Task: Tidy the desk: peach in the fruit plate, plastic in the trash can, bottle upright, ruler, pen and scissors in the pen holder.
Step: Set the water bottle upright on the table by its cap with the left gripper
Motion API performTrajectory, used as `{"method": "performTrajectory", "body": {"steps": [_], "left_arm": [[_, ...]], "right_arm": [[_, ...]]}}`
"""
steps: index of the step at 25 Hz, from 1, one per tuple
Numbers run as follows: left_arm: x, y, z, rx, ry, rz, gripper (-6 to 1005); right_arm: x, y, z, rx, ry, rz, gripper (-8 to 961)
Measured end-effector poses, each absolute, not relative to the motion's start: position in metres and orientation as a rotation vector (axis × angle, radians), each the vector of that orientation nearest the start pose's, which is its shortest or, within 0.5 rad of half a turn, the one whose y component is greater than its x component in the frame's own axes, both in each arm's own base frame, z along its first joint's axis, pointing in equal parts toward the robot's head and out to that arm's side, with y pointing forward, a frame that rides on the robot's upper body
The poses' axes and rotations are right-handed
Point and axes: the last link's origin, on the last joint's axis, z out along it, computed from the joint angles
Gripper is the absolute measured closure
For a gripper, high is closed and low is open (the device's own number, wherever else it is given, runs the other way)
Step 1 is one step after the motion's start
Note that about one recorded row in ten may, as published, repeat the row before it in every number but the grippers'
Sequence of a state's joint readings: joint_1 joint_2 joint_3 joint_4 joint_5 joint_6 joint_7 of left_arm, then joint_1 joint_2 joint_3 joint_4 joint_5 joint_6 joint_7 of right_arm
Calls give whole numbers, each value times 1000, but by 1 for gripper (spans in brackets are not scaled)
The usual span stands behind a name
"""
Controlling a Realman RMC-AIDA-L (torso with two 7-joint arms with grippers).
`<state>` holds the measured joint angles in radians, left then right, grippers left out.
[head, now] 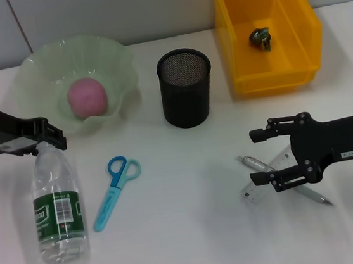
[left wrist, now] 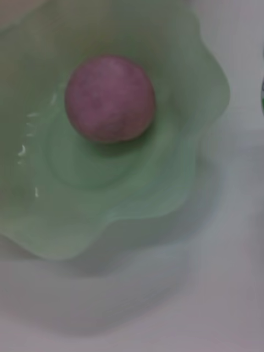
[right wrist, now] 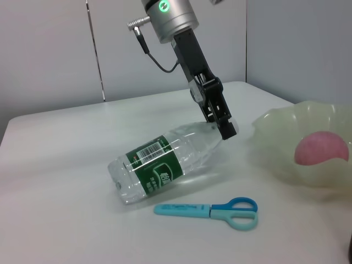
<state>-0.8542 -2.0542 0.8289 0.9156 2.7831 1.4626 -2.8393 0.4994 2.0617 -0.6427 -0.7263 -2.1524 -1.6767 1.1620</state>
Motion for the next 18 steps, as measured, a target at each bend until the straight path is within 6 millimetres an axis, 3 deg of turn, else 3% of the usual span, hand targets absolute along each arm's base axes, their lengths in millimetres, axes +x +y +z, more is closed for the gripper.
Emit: {"method": "performTrajectory", "body": {"steps": [18], "left_arm": [[-208,413,41,-2143,-1645,164,549]], "right_arm": [[278,311,16,-2844,286,524,125]]}}
